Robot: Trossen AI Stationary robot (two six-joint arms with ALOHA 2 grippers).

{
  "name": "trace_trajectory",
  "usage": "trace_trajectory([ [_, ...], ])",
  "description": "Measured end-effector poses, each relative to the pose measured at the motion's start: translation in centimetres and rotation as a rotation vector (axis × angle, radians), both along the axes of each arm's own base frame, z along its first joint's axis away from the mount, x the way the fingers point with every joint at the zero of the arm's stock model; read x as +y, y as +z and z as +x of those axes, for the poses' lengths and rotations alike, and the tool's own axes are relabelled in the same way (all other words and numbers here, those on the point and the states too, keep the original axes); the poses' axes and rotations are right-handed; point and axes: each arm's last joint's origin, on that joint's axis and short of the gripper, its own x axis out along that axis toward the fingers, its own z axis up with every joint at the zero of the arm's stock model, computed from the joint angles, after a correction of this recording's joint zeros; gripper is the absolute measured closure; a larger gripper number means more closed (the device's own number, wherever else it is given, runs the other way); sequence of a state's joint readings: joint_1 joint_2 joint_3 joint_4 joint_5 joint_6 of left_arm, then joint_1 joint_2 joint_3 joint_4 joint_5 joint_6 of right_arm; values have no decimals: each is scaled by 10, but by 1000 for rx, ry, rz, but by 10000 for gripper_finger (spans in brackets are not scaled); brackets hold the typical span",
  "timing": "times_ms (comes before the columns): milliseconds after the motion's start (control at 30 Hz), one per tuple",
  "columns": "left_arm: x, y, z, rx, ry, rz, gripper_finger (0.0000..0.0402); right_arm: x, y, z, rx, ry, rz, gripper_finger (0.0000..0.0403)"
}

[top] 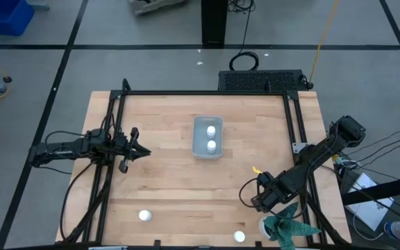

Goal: Pick and place pill bottles into a basket
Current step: Put the white pill bottle into the gray bin

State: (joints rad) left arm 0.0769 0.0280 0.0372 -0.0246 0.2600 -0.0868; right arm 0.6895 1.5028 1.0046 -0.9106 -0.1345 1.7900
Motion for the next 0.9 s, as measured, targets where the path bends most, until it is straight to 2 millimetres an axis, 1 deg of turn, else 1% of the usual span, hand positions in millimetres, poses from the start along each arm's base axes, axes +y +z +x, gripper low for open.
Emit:
trace_trajectory([
  [233, 0, 0, 0, 0, 0, 0, 360, -1, 0, -1, 9, 31, -11, 240],
  [333, 0, 0, 0, 0, 0, 0, 360, -2, 0, -1, 6, 69, -18, 249],
  [400, 0, 0, 0, 0, 0, 0, 360, -4, 1, -2, -18, 97, -53, 249],
  [633, 0, 0, 0, 0, 0, 0, 360, -21, 15, -1, -183, 136, -230, 243],
  [767, 0, 0, 0, 0, 0, 0, 360, -32, 29, 0, -324, 170, -354, 249],
  [900, 0, 0, 0, 0, 0, 0, 360, -45, 43, -1, -445, 200, -498, 245],
])
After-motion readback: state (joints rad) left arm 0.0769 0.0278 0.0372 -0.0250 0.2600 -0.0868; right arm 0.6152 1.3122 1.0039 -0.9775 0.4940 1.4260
